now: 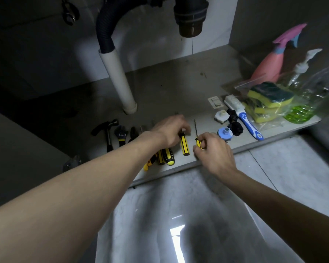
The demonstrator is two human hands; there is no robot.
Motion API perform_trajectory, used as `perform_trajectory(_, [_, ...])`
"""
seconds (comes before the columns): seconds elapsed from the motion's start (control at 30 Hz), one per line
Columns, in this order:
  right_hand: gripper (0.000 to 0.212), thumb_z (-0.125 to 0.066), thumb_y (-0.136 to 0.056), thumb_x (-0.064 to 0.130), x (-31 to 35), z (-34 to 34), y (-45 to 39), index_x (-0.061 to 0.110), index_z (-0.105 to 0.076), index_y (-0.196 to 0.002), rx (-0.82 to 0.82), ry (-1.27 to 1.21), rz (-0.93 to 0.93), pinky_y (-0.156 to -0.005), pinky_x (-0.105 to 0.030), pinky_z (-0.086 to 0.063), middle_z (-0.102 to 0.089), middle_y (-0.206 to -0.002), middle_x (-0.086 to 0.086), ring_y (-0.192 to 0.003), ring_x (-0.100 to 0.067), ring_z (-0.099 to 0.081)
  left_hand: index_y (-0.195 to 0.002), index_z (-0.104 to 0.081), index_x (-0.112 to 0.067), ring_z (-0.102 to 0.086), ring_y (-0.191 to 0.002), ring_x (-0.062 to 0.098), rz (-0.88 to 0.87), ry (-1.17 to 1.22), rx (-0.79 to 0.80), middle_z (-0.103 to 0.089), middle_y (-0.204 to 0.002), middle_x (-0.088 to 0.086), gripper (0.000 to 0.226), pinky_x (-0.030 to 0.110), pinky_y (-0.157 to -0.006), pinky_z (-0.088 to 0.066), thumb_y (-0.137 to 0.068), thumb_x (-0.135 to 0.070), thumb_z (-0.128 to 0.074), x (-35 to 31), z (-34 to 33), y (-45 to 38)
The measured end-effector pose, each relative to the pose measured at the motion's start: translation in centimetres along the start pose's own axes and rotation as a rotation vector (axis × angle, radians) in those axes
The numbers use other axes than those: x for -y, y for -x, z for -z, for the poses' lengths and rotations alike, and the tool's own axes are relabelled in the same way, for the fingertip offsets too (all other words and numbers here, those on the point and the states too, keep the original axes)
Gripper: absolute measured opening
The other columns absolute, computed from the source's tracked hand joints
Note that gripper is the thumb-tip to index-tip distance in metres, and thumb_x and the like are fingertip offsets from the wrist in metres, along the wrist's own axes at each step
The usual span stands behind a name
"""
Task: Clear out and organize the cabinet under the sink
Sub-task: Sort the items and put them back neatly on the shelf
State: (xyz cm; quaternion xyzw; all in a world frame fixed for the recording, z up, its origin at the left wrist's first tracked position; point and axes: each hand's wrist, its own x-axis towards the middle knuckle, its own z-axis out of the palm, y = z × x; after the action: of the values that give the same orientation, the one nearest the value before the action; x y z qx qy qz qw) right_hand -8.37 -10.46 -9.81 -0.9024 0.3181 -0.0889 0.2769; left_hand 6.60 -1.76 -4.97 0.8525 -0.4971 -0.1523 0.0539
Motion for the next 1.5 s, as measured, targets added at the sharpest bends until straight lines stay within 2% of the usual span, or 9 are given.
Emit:
perform_trajectory(0.1, [0.034, -0.067, -0.091, 0.030, 0.1, -0.2, -0.5, 0.018, -0.062, -0.123, 0.011, -0.005, -0.026, -0.081, -0.038, -0.053, -0.062, -0.113, -0.002, -0.098, -0.026, -0.063, -0.118, -0.071, -0.025, -0.058, -0.116, 0.023, -0.020, -0.047, 0.091, -0.061, -0.124, 0.002, 0.041, 0.034, -0.097, -0.048, -0.086, 0.000, -0.063, 0.4, -0.5, -0.7])
perform_trajectory(0.4, [0.033, -0.071, -0.086, 0.024, 0.6, -0.6, -1.5, 0.021, -0.066, -0.118, 0.012, -0.117, -0.163, -0.087, -0.038, -0.055, -0.069, -0.105, -0.001, -0.098, -0.026, -0.065, -0.118, -0.072, -0.022, -0.060, -0.114, 0.021, -0.065, -0.057, 0.137, -0.065, -0.123, 0.002, 0.034, 0.034, -0.099, -0.047, -0.087, -0.007, -0.072, 1.3, -0.5, -0.2])
perform_trajectory(0.5, [0.033, -0.071, -0.085, 0.025, 0.5, -0.7, -1.3, 0.022, -0.065, -0.117, -0.003, -0.154, -0.204, -0.083, -0.032, -0.052, -0.072, -0.098, 0.000, -0.096, -0.026, -0.066, -0.119, -0.072, -0.021, -0.059, -0.117, 0.021, -0.072, -0.061, 0.140, -0.064, -0.125, 0.002, 0.033, 0.035, -0.102, -0.046, -0.089, -0.007, -0.070, 1.7, -0.3, 0.3])
perform_trajectory(0.63, [0.036, -0.071, -0.085, 0.027, 0.4, -0.8, -1.2, 0.021, -0.064, -0.120, 0.000, -0.175, -0.246, -0.082, -0.030, -0.047, -0.071, -0.093, 0.002, -0.097, -0.024, -0.066, -0.120, -0.072, -0.019, -0.058, -0.118, 0.021, -0.083, -0.043, 0.143, -0.064, -0.126, 0.003, 0.031, 0.036, -0.103, -0.044, -0.091, -0.008, -0.069, 2.1, 0.0, 0.8])
perform_trajectory(0.8, [0.033, -0.072, -0.085, 0.029, 0.8, -0.9, -1.0, 0.021, -0.067, -0.117, 0.034, -0.165, -0.218, -0.085, -0.031, -0.052, -0.072, -0.092, 0.001, -0.095, -0.023, -0.067, -0.121, -0.070, -0.017, -0.058, -0.118, 0.019, -0.081, -0.025, 0.120, -0.064, -0.126, 0.002, 0.031, 0.031, -0.102, -0.045, -0.092, -0.010, -0.069, 2.3, -0.1, 1.2])
perform_trajectory(0.97, [0.031, -0.072, -0.084, 0.026, 1.0, -1.3, -1.0, 0.024, -0.071, -0.116, 0.061, -0.210, -0.203, -0.080, -0.025, -0.049, -0.071, -0.086, 0.007, -0.091, -0.017, -0.066, -0.121, -0.069, -0.017, -0.058, -0.117, 0.019, -0.087, -0.023, 0.095, -0.063, -0.125, 0.002, 0.029, 0.036, -0.101, -0.046, -0.092, -0.015, -0.069, 2.5, -0.1, 1.4])
perform_trajectory(1.2, [0.031, -0.070, -0.083, 0.024, 1.1, -1.5, -1.1, 0.027, -0.073, -0.114, 0.103, -0.258, -0.207, -0.083, -0.029, -0.056, -0.071, -0.085, 0.008, -0.087, -0.016, -0.067, -0.117, -0.069, -0.017, -0.057, -0.115, 0.017, -0.098, -0.010, 0.064, -0.060, -0.124, 0.000, 0.024, 0.036, -0.100, -0.049, -0.092, -0.017, -0.068, 2.8, 0.0, 2.1])
perform_trajectory(1.37, [0.028, -0.071, -0.083, 0.026, 1.0, -1.9, -1.2, 0.029, -0.074, -0.110, 0.094, -0.235, -0.195, -0.074, -0.024, -0.050, -0.068, -0.079, 0.011, -0.083, -0.015, -0.066, -0.118, -0.069, -0.018, -0.058, -0.115, 0.018, -0.100, -0.035, 0.057, -0.060, -0.124, 0.001, 0.026, 0.036, -0.099, -0.049, -0.093, -0.014, -0.067, 2.6, -0.1, 2.1])
perform_trajectory(1.5, [0.031, -0.072, -0.082, 0.032, 0.7, -2.0, -1.2, 0.027, -0.071, -0.112, 0.068, -0.260, -0.187, -0.078, -0.029, -0.053, -0.068, -0.077, 0.012, -0.084, -0.012, -0.066, -0.117, -0.069, -0.019, -0.058, -0.113, 0.019, -0.104, -0.050, 0.035, -0.060, -0.122, 0.000, 0.026, 0.036, -0.096, -0.049, -0.092, -0.012, -0.065, 2.4, -0.1, 2.1])
